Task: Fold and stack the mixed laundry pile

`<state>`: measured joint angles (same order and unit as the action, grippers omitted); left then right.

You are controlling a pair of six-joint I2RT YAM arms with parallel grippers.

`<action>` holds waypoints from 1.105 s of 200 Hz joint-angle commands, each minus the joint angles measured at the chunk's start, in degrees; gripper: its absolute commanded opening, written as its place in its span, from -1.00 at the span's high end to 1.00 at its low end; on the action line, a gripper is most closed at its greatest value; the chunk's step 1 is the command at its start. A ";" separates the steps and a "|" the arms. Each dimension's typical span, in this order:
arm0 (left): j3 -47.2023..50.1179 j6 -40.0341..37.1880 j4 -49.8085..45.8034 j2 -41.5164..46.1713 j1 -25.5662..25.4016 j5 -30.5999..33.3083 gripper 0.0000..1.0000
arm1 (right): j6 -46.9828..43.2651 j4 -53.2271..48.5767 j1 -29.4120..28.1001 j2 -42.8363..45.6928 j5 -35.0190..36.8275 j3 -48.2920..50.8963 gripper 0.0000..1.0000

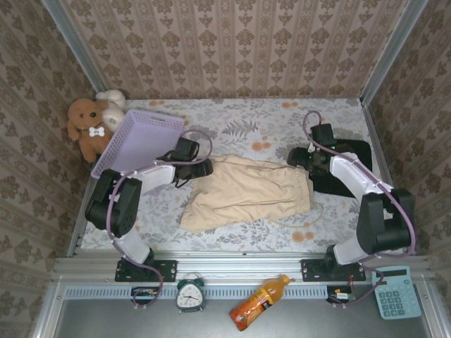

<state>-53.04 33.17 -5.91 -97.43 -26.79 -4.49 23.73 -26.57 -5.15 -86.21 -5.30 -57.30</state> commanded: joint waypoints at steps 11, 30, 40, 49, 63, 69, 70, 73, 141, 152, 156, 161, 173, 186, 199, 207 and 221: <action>-1.19 0.38 6.45 -3.86 2.07 -4.59 -0.15 | 1.72 4.92 -0.20 -3.73 -6.55 2.45 -0.48; -0.72 1.60 8.32 -5.01 2.03 -6.68 0.32 | 3.74 7.12 -0.30 -4.07 -10.86 4.25 -0.24; -0.41 1.93 8.61 -4.61 2.03 -6.93 0.60 | 4.42 7.55 -0.30 -3.33 -11.40 4.92 0.12; -0.35 1.83 8.04 -3.59 2.09 -6.87 0.80 | 4.66 7.37 -0.23 -2.08 -11.03 5.23 0.45; -0.78 0.81 5.77 -0.98 2.09 -6.11 1.00 | 4.67 6.23 -0.21 0.32 -9.31 4.83 0.85; -1.14 0.19 4.21 0.42 2.09 -5.75 1.00 | 4.50 5.62 -0.21 1.37 -8.69 4.50 0.96; -1.21 0.08 3.96 0.67 2.09 -5.68 1.00 | 4.54 5.46 -0.21 1.56 -8.60 4.44 0.96; -1.41 -0.27 3.36 1.42 2.09 -5.42 1.00 | 4.42 5.04 -0.21 2.05 -8.26 4.20 1.00; -12.11 -6.23 -5.69 8.09 -3.18 -4.39 0.88 | 4.28 -1.37 0.76 13.45 1.91 2.23 1.00; -15.22 -7.01 -6.08 4.78 -3.70 -4.22 0.87 | 4.63 -0.88 2.18 13.62 3.60 3.07 1.00; -16.19 -7.19 -6.01 3.34 -3.67 -4.29 0.87 | 4.85 -0.27 2.90 13.48 3.85 3.51 1.00; -17.33 -7.52 -5.57 1.46 -3.60 -4.14 0.86 | 5.28 0.95 3.93 12.97 3.96 4.25 1.00; -20.17 -7.27 -5.31 -3.57 -2.77 -3.02 0.55 | 6.38 4.91 6.22 11.01 3.54 5.81 1.00; -24.79 -6.97 -7.59 -9.26 -1.19 -2.61 -0.83 | 7.03 8.28 8.30 7.41 2.47 6.06 0.54; -29.74 -6.94 -11.75 -13.44 0.26 -3.17 -1.00 | 6.21 8.78 9.59 3.26 0.54 4.00 0.44; -31.38 -7.30 -13.11 -14.18 0.34 -3.20 -1.00 | 5.14 8.69 9.63 1.77 0.02 2.64 0.10; -31.88 -8.79 -14.31 -12.66 0.35 -1.81 -1.00 | 3.58 6.28 9.62 0.68 -1.71 -0.23 -0.22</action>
<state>-82.11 27.16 -13.43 -111.92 -27.22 -8.45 29.28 -20.27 4.47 -83.31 -4.89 -53.10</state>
